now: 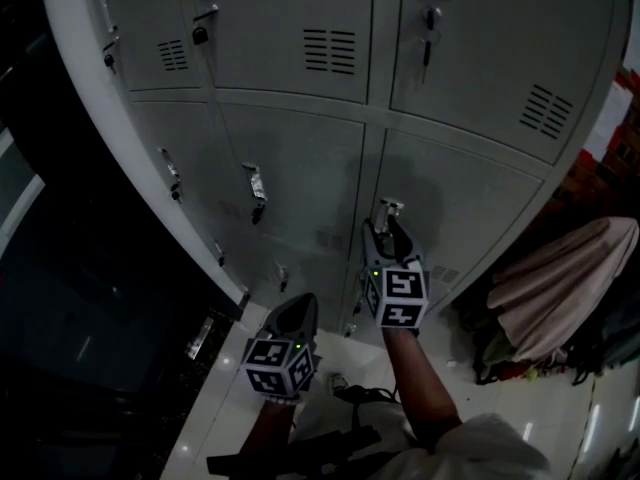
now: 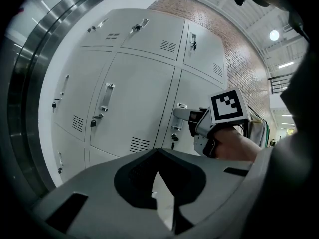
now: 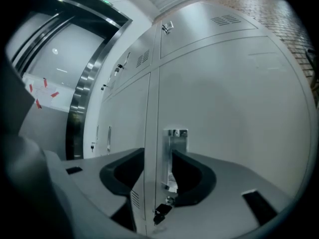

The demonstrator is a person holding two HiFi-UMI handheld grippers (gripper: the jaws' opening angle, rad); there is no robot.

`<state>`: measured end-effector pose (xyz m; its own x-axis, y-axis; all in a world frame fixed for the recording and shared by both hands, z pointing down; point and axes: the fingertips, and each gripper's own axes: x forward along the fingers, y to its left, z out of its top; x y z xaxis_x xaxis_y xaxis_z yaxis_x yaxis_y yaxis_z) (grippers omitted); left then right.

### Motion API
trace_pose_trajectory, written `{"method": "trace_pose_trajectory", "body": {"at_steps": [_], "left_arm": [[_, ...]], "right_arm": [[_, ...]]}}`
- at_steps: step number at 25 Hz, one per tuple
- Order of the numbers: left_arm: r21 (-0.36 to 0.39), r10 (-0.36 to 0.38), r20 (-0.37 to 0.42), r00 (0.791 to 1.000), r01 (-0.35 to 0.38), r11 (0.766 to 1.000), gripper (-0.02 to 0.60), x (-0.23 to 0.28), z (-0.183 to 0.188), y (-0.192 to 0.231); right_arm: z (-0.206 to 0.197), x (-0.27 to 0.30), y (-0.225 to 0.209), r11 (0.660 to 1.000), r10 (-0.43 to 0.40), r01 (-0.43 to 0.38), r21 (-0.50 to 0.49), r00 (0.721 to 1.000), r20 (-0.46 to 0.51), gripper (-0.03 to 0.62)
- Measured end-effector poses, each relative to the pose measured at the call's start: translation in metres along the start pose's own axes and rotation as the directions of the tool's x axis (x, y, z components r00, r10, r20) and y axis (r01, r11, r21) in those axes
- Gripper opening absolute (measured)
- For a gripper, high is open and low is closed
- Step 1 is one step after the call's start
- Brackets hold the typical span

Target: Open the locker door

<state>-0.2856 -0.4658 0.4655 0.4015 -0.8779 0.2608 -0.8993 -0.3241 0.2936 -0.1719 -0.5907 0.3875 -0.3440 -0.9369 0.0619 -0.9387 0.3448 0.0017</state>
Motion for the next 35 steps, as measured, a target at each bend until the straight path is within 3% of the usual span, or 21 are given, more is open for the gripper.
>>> {"method": "trace_pose_trajectory", "body": {"at_steps": [14,35], "left_arm": [[-0.021,0.003,-0.008,1.000,-0.003,1.000,-0.006,-0.003,0.000,0.019],[-0.025,-0.029,-0.022,0.999,0.029,0.999,-0.006,-0.060,-0.034,-0.027]], "right_arm": [[-0.004,0.013,0.005,0.999,-0.036,0.036,0.024,0.999,-0.015,0.187],[-0.003,-0.087,0.039,1.000,-0.015,0.015,-0.011,1.000,0.007,0.161]]}}
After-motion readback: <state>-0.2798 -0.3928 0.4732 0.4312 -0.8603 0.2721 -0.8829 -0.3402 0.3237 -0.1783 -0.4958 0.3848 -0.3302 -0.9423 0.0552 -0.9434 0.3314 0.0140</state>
